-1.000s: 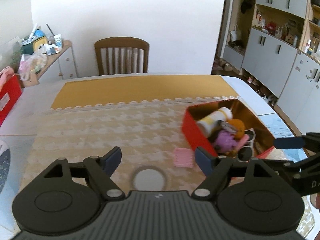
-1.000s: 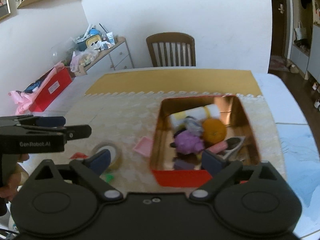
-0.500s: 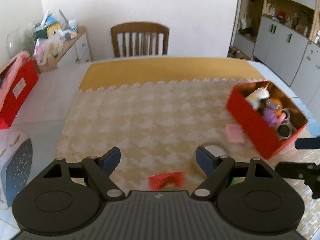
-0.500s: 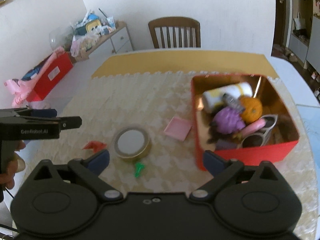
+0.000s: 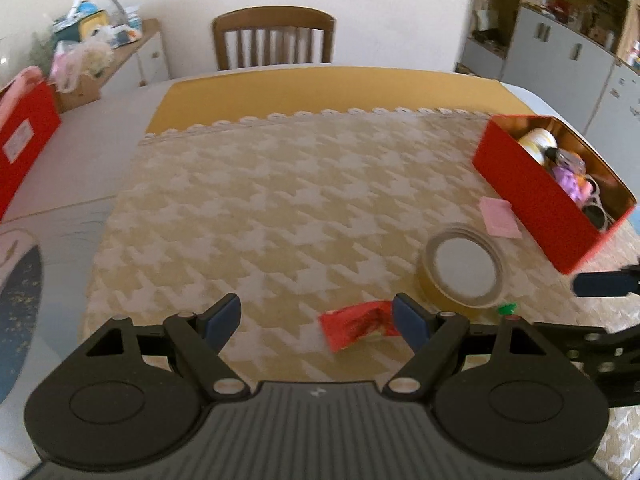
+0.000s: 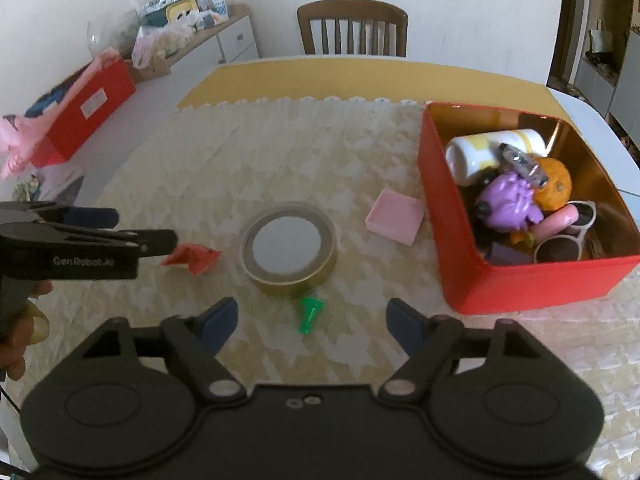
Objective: Organize rigid objects
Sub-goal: 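Grasp the red wrapper packet with the left tool while the right tool grasps the green cap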
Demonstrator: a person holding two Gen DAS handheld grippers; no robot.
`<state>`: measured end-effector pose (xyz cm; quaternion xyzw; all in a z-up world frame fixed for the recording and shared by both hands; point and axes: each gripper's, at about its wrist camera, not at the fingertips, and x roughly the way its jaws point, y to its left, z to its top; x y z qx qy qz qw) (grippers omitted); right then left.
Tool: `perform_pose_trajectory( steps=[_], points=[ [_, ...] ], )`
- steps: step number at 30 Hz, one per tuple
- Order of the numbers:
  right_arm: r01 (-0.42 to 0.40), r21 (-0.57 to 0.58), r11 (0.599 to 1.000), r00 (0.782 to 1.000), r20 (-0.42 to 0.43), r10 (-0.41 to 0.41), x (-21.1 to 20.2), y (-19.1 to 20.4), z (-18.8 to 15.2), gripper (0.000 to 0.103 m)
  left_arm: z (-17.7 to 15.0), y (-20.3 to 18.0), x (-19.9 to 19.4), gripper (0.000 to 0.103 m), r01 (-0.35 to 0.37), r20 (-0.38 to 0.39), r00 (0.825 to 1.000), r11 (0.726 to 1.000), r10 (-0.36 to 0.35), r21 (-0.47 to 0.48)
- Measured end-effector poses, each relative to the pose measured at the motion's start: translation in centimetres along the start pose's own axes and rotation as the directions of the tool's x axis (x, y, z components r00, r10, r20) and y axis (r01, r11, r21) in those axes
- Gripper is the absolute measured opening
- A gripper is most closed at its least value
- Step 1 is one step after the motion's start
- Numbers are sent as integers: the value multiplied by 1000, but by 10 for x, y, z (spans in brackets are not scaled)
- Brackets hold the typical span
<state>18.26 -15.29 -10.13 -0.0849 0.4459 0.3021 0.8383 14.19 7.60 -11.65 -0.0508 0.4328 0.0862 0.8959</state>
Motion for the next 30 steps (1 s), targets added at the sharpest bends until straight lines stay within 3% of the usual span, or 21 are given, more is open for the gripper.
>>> perform_pose_trajectory(
  steps=[7,11,15,24,30],
  points=[
    [16,-21,1000,1000,-20,-17,11,8,-2,60,-5,-21,17,83,30,-9,1000,996,-29,85],
    [24,-11,1000,999,-34,-24,18,6,-1,45,-6,-23,25,82,35,-24,999,996,-33,86],
    [29,-14,999,999,-41,-30,21,6,-2,39,-6,-25,28,80,30,-17,999,996,-29,84],
    [42,-41,998,997,-61,-45,27,9,-3,20,-6,-27,32,52,37,-39,999,996,-34,79],
    [58,-71,996,996,-70,-63,31,11,-5,8,-7,-28,33,41,25,-39,999,996,-22,84]
  ],
)
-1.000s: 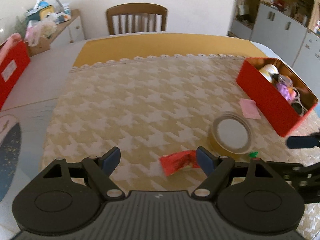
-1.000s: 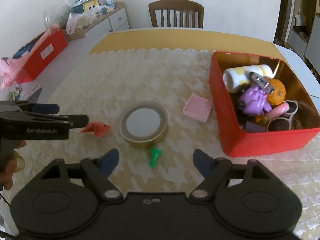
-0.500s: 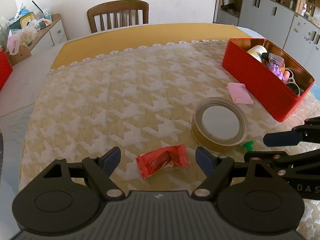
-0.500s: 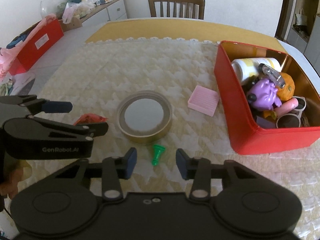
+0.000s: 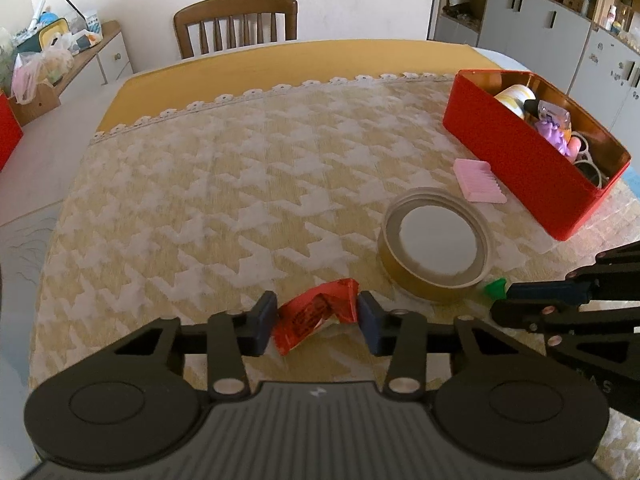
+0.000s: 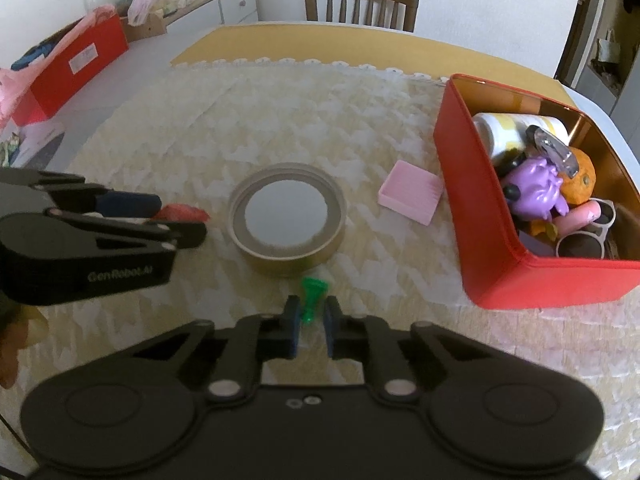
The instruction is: Organize rigid objects
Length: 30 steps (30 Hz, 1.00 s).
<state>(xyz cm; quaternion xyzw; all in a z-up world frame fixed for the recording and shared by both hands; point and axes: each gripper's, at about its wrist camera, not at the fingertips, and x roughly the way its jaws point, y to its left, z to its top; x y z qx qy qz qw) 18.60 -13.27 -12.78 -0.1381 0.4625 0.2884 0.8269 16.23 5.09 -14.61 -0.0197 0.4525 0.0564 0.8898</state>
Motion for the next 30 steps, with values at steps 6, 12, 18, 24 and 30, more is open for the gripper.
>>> perform_pose_trajectory(
  steps=[6,12,18,24,30],
  points=[
    [-10,2,1000,1000,9,10,-1,-3,-1,6,2,2,-2,32,2,9,1000,1000,-2,-13],
    [-20,27,999,999,27,19,-8,-11,-1,5,4,4,-7,27,-1,22,1000,999,1,-34],
    [-39,52,998,998,61,36,-24,-21,-1,5,9,4,-14,24,-29,32,999,999,30,-41],
    [-35,45,998,995,90,31,-42,-33,2,6,17,6,-25,23,-36,40,998,996,39,-78],
    [-36,68,997,991,132,26,-59,-50,6,6,26,3,-38,23,-41,53,998,995,46,-96]
  ],
)
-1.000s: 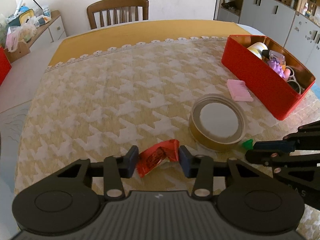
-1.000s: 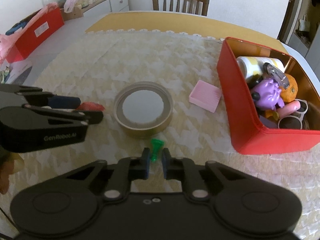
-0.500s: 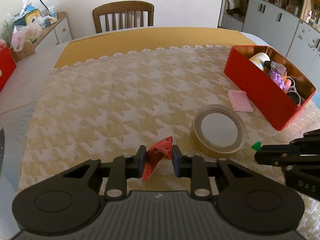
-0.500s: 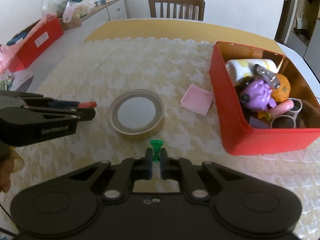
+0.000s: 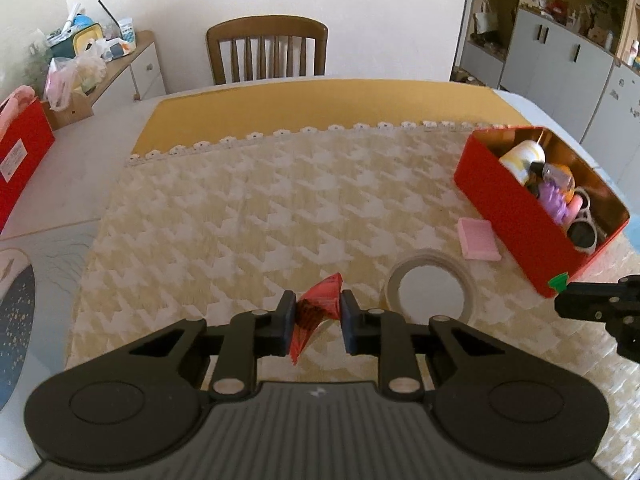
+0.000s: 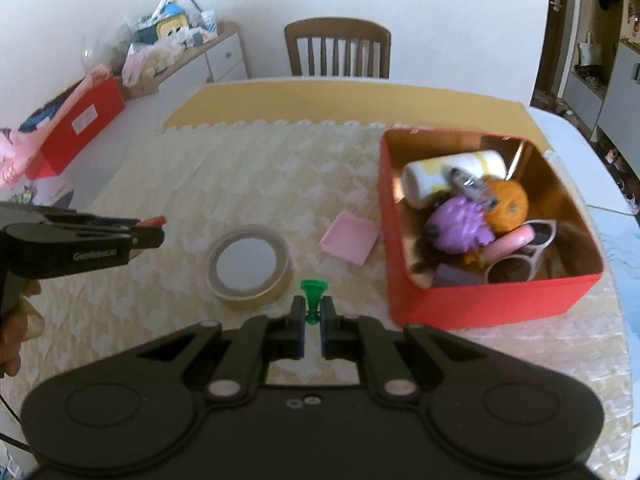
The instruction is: Organize rigid objects
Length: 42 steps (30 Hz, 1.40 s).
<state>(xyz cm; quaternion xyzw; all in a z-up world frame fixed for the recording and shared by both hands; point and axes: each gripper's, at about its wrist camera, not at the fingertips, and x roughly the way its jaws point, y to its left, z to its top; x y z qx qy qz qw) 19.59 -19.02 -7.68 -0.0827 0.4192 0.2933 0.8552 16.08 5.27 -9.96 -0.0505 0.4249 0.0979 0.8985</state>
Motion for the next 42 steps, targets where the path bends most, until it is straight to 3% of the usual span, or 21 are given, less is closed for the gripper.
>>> perform_pose_trajectory(
  steps=[4,22,42],
  points=[
    [4,15,1000,999,32,-4,-10,-12,6,6,6,-8,-10,23,-16,32,999,1000,15,9],
    [74,82,994,992,100,-82,-27,-80,25,6,46,-76,-20,23,65,88,994,997,-70,50],
    [129,143,981,989,56,-138,-15,-165,17,6,62,-197,22,23,212,-19,977,957,-212,197]
  ],
)
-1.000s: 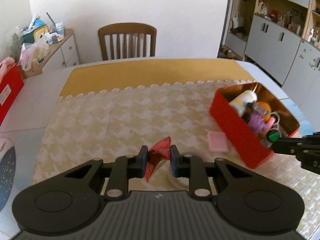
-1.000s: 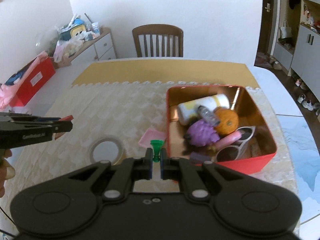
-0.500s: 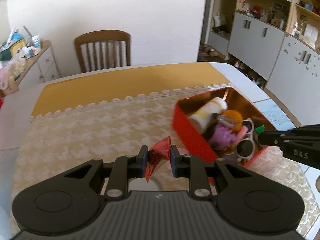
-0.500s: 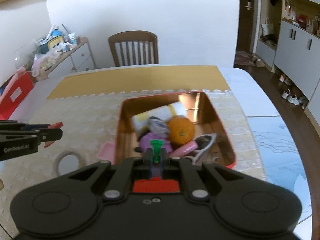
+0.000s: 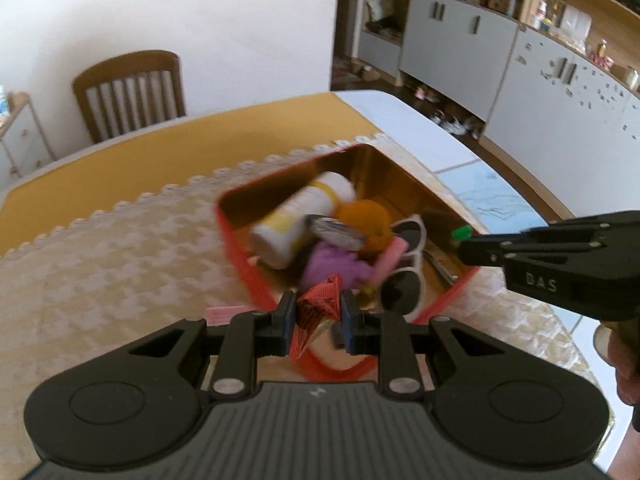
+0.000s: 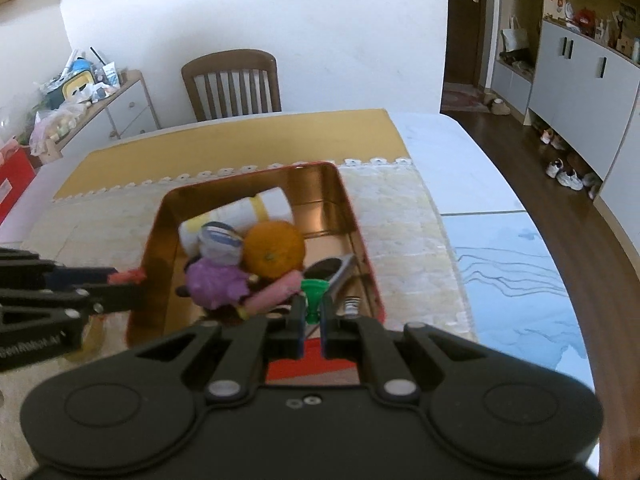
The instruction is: Organize rigid objects
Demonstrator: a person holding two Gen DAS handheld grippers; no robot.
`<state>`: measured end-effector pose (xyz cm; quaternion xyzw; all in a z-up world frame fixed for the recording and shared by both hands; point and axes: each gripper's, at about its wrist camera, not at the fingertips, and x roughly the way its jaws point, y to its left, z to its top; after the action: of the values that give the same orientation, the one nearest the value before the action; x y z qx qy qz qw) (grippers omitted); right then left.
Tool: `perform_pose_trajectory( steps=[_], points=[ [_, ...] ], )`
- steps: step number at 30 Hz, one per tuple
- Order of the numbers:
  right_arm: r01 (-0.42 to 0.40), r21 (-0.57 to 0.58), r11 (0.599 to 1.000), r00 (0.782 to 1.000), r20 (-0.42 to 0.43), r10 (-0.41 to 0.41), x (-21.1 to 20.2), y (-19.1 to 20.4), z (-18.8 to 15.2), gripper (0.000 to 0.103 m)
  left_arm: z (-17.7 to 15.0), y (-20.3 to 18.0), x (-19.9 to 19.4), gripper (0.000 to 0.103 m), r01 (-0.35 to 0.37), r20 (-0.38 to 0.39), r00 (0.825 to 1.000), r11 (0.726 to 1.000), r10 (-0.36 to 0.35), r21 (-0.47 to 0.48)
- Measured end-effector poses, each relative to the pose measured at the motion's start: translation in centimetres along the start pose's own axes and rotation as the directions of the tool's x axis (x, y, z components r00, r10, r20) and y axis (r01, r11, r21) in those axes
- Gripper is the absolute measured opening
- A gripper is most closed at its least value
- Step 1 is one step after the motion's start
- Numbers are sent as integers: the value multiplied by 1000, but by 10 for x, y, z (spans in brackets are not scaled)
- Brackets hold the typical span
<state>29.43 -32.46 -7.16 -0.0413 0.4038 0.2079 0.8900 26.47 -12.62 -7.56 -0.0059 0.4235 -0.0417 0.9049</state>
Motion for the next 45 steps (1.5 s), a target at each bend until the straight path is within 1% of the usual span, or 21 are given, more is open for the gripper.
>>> perform_pose_trajectory(
  steps=[2,4,11,19,23,26,29,37,41,43,45],
  points=[
    [-7,0,1000,1000,-4,7,2,-5,1,6,4,-9,7,23,6,-5,1000,1000,-6,18],
    [-13,-2,1000,1000,-11,13,3,-10,1,6,6,-13,13,23,25,-19,1000,1000,-25,7],
    [-43,-27,999,998,-43,42,12,-14,4,6,10,-23,36,23,40,-67,997,999,-42,-23],
    [-65,-38,997,995,-80,62,25,-18,6,6,14,-32,49,23,36,-85,996,999,-38,-28],
    [-75,-54,996,994,-87,70,26,-18,6,6,13,-35,57,23,35,-110,993,999,-38,-24],
    [-82,-48,995,993,-93,78,27,-20,7,10,12,-33,63,23,32,-133,990,999,-37,-39],
    [-88,-44,995,992,-95,84,27,-22,7,12,10,-32,66,23,33,-147,988,998,-40,-47],
    [-104,-38,994,990,-101,99,23,-21,9,18,10,-33,67,23,38,-142,989,999,-42,-32],
    [-103,-35,994,990,-100,99,21,-21,9,20,10,-33,67,23,34,-145,989,998,-40,-43],
    [-104,-31,994,990,-99,100,21,-22,9,21,10,-32,66,24,33,-144,989,998,-39,-44],
    [-104,-29,994,990,-97,100,19,-22,9,21,10,-31,64,26,33,-140,989,998,-39,-48]
  ],
)
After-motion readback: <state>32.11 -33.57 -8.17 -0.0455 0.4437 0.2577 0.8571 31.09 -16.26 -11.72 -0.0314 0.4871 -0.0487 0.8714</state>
